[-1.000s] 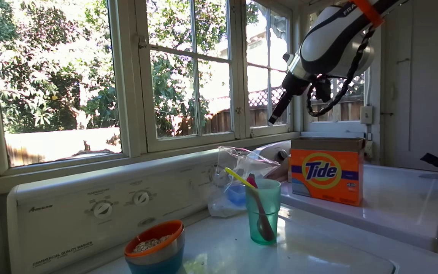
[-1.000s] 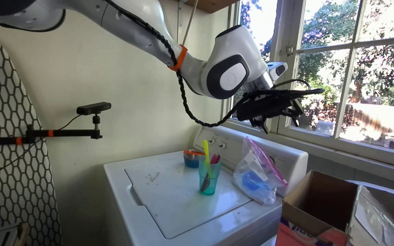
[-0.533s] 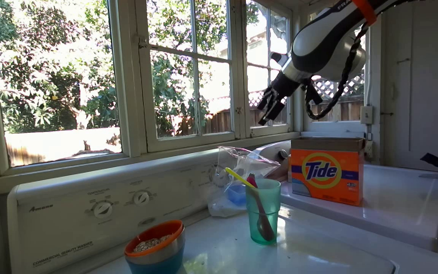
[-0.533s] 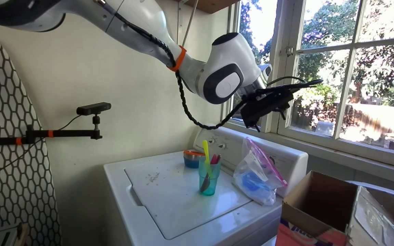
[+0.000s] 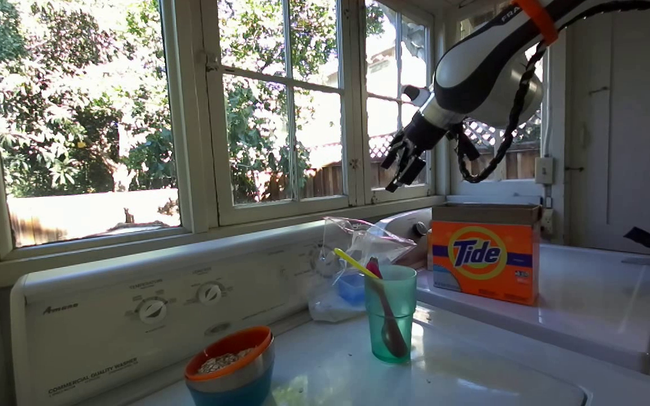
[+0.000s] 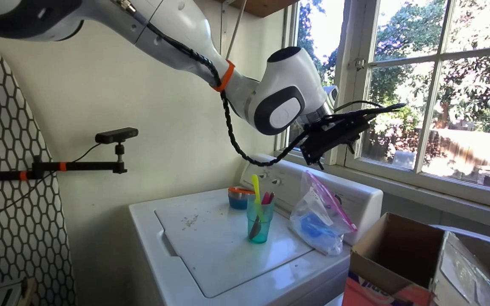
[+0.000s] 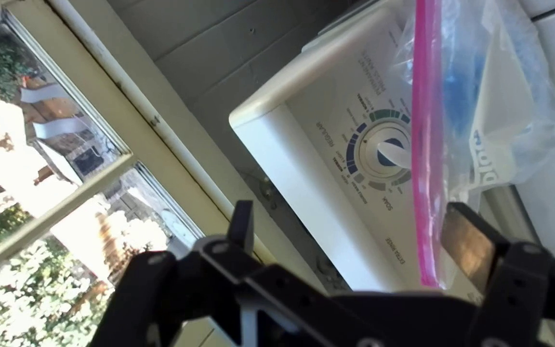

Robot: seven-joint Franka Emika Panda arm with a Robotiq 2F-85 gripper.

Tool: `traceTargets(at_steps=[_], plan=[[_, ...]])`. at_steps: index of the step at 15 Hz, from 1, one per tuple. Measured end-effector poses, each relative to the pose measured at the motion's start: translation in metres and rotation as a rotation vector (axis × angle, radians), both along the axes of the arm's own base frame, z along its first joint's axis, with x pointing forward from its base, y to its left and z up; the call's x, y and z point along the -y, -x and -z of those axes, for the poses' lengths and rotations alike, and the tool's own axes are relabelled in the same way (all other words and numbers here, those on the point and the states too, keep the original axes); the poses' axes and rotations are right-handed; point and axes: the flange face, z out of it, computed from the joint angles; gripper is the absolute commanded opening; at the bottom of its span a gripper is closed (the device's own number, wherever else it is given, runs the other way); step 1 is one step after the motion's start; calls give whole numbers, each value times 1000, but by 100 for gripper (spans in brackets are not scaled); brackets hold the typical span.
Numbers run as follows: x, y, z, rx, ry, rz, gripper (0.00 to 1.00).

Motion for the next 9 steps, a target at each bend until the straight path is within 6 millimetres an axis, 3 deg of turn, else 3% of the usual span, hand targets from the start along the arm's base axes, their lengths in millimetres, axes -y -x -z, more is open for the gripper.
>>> traceTargets(at_steps=[5,9], plan=[[-39,-10,0,15,42,-257,100],[-38,-19,14,-55,13,-442,100]])
